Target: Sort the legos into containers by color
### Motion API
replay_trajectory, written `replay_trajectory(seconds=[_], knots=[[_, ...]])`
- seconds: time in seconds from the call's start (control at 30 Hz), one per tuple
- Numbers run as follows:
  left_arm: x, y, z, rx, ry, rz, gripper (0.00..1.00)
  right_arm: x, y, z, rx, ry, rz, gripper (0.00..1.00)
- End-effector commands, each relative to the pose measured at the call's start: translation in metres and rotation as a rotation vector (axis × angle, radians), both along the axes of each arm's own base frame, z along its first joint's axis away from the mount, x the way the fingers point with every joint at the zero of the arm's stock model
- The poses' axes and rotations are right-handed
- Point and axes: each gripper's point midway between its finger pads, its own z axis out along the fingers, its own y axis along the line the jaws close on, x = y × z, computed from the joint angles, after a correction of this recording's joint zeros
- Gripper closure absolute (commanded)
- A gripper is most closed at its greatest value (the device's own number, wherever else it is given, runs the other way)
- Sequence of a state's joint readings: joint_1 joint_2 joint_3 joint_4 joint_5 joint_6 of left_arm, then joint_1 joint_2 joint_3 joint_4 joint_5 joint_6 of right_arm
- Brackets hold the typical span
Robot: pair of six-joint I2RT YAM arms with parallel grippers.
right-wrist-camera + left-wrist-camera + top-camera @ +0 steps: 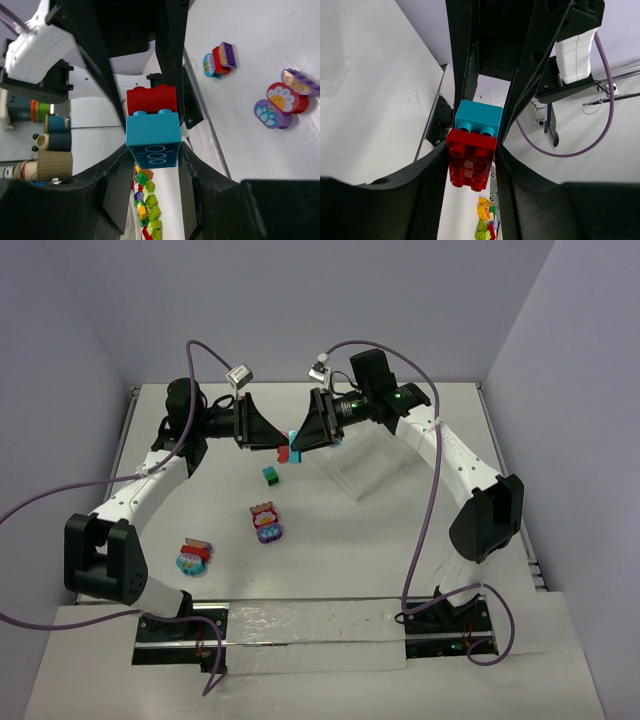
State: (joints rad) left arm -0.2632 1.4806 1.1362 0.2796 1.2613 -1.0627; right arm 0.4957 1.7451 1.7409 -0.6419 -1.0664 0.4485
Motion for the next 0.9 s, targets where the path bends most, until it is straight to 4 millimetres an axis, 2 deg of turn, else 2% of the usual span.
replay_trajectory(seconds=[0.0,0.07,0.1,0.17,0.2,0.4,0.6,0.87], knots=[[-0.01,-0.004,0.019,-0.036,-0.101,-0.047,0.55,0.001,0.002,0.003,0.011,-0.039,-0.002,0.96],[-0.013,-0.003,0.022,-0.042,-0.108,-0.052,0.64,0.002,0.002,0.002,0.009,-0.038,-0.006,0.96],[-0.013,-0.003,0.022,-0.042,-0.112,-0.053,0.65,0.001,0.002,0.002,0.009,-0.039,-0.007,0.96],[-0.014,-0.003,0.023,-0.043,-0.115,-0.049,0.92,0.002,0.001,0.0,0.006,-0.035,-0.012,0.96],[-0.015,-0.003,0.024,-0.043,-0.113,-0.048,0.99,0.002,0.002,-0.001,0.007,-0.035,-0.011,0.96],[-0.019,0.003,0.023,-0.043,-0.11,-0.026,1.0,0.004,-0.005,-0.012,-0.019,-0.026,-0.043,0.97],[-0.019,0.02,0.018,-0.03,-0.101,0.025,1.0,0.008,-0.025,-0.023,-0.04,-0.022,-0.102,0.97],[-0.007,0.031,0.016,-0.03,-0.087,0.111,1.0,0.015,-0.04,-0.04,-0.095,-0.006,-0.183,0.97]])
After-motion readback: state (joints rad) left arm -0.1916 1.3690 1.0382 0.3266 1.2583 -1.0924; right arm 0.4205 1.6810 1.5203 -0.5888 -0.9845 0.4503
